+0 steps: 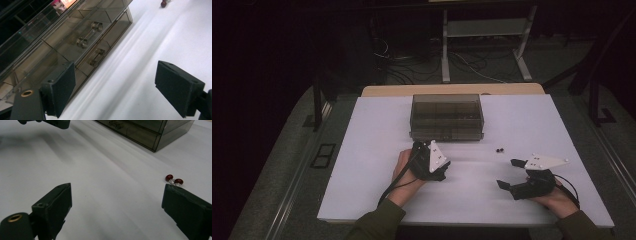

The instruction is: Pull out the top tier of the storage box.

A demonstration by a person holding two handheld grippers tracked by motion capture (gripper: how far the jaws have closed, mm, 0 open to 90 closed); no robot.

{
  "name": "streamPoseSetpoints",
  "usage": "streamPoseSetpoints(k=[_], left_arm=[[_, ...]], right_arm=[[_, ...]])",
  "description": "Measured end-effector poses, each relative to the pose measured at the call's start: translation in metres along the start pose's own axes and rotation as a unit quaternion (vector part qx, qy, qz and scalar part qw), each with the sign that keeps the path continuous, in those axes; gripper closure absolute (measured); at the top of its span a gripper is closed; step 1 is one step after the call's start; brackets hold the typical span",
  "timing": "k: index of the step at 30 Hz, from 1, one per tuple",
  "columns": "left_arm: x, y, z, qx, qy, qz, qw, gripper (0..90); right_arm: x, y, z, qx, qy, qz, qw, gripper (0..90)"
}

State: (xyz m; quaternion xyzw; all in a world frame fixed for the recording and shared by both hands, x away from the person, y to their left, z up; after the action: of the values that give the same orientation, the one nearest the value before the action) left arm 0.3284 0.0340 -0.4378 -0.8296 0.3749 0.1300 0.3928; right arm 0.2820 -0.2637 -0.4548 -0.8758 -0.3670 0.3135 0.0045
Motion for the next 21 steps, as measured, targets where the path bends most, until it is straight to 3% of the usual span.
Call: streamPoseSetpoints(k=[3, 6, 8, 11, 13, 21], left_arm=[[0.000, -0.001, 0.001, -0.011, 0.003, 0.013, 0.9999, 16.0], [0.001, -0.002, 0.002, -0.043, 0.013, 0.030, 0.9985, 16.2], [-0.001, -0.005, 0.004, -0.043, 0.004, 0.044, 0.9981, 16.2], [0.001, -0.007, 0.004, -0.081, 0.023, 0.056, 0.9948, 16.4], [0.000, -0.009, 0.005, -0.092, 0.026, 0.068, 0.9931, 16.4], [0.000, -0.011, 0.006, -0.117, 0.031, 0.082, 0.9893, 26.0]], right_arm=[[0.000, 0.000, 0.000, -0.001, 0.000, 0.000, 1.0000, 8.7], [0.000, 0.000, 0.000, 0.000, 0.000, 0.000, 1.0000, 8.7], [0.000, 0.000, 0.000, 0.000, 0.001, 0.000, 1.0000, 8.7], [0.000, 0.000, 0.000, 0.001, 0.002, 0.000, 1.0000, 8.7], [0.000, 0.000, 0.000, 0.000, 0.002, 0.000, 1.0000, 8.7], [0.000, 0.000, 0.000, 0.002, 0.002, 0.001, 1.0000, 8.7]])
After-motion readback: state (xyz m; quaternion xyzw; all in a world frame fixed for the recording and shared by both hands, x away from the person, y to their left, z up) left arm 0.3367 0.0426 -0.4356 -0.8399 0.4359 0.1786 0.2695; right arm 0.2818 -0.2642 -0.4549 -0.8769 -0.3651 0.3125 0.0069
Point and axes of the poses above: each handheld gripper's, and its own axes: x roughly forward along the jaws, z roughly out of its underside, y roughly to its right, the point moved 3 cm from there along x, roughly forward along the jaws, and after that the axes turned 12 degrees about x, right-handed, at the moved point
